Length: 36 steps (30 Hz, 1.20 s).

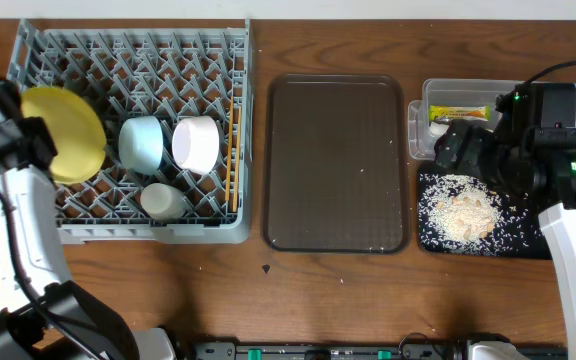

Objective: Sort waste into correct bins and load items into the dishwasher
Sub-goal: 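Release the yellow plate upright in the rack and pull the left gripper back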

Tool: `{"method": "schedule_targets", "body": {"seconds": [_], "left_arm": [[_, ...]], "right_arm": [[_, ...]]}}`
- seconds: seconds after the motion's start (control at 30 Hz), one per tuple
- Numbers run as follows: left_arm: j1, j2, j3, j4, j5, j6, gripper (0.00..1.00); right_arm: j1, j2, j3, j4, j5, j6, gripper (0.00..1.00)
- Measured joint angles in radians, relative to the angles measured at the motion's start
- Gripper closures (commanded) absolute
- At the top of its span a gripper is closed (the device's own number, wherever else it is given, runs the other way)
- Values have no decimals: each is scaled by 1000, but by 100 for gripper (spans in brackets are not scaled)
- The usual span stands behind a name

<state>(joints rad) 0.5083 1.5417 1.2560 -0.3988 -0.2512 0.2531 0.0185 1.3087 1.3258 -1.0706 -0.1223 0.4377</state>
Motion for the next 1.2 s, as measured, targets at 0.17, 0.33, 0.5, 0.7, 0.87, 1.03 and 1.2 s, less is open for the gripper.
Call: {"method": "schedule_targets", "body": {"seconds": [0.17,0.33,0.5,0.7,0.87,1.03,1.2], "left_arm": [[-72,0,0,16,-29,23,92],[-127,0,0,18,-41,36,76],[-218,0,0,5,-40,37,71],[-328,0,0,-40,-40,29,63],[-427,-37,0,-108,-40,-50,47],[-531,-186,0,-209,-39,-157,41],[-638,-391,0,-305,-11,-220,19]], "right_arm": [[0,0,0,2,0,0,1],[0,0,0,2,0,0,1],[0,0,0,-3,0,0,1],[0,0,0,-14,0,0,1],[0,0,0,-18,0,0,1],[0,0,0,-19,0,0,1],[0,0,0,-18,0,0,1]]}}
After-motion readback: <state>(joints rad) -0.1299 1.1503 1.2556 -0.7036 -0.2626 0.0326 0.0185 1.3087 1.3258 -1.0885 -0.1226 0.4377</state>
